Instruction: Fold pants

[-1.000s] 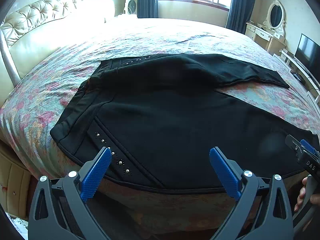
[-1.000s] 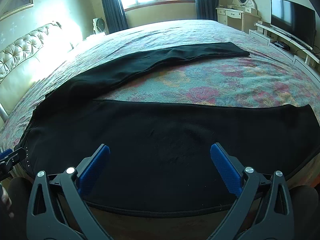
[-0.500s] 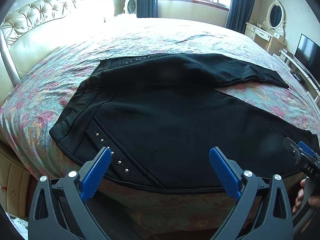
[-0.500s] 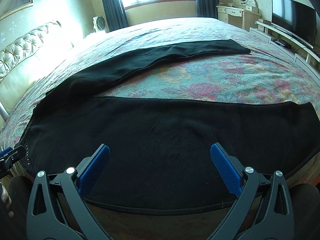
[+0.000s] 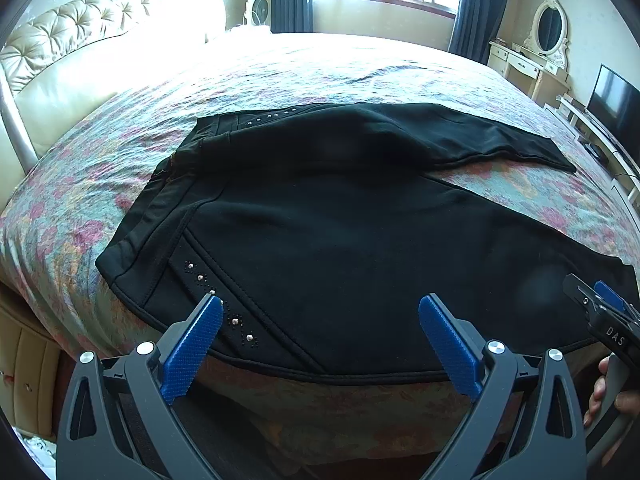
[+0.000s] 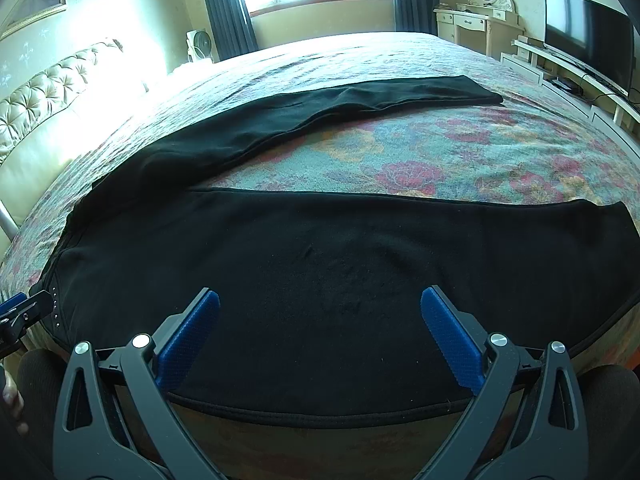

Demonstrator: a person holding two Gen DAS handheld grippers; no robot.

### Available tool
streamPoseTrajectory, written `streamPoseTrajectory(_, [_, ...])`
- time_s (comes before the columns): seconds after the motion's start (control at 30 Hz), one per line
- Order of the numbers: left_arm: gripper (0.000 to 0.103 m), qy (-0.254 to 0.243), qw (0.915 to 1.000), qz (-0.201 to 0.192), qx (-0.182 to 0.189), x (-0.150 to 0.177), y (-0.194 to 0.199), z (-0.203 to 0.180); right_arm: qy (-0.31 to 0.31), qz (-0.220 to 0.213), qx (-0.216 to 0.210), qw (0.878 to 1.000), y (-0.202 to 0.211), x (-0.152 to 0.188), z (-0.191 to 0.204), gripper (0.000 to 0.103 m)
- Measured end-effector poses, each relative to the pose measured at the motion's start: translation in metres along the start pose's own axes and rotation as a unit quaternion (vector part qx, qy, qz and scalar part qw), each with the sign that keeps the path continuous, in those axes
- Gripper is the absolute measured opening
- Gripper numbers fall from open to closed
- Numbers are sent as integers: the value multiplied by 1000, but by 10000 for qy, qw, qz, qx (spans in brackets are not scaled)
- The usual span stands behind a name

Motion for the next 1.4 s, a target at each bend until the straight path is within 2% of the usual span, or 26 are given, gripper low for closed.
streamPoseTrajectory(0.57, [98, 29, 10000, 27, 16, 0, 0, 0, -5, 92, -17, 10000, -5, 2, 2, 101])
streamPoseTrajectory(1.13, [98, 23, 9997, 259, 47, 5, -11, 1, -89, 323, -81, 9994, -23, 2, 4, 101])
streamPoseTrajectory(1.27, [98, 7, 9990, 365, 268, 0, -15, 2, -106, 417, -140, 9990, -31, 0, 9, 101])
streamPoseTrajectory(1.37, [98, 186, 9965, 335, 748, -14, -14, 14, -107, 485, -217, 9985, -35, -2, 15, 101])
streamPoseTrajectory(1.4, [98, 270, 9958, 364, 795, -20, -16, 21, -101, 499, -255, 9984, -36, -3, 18, 101])
Point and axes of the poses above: each gripper's, at about its wrist camera, not at the fingertips, and y roughly against the way its jaws point, z to its left, x to its underside, the point moved 5 cm from there along -y, roughly the way its jaws point, and after that the axes turned 3 degrees about x, right-handed, at the moved point
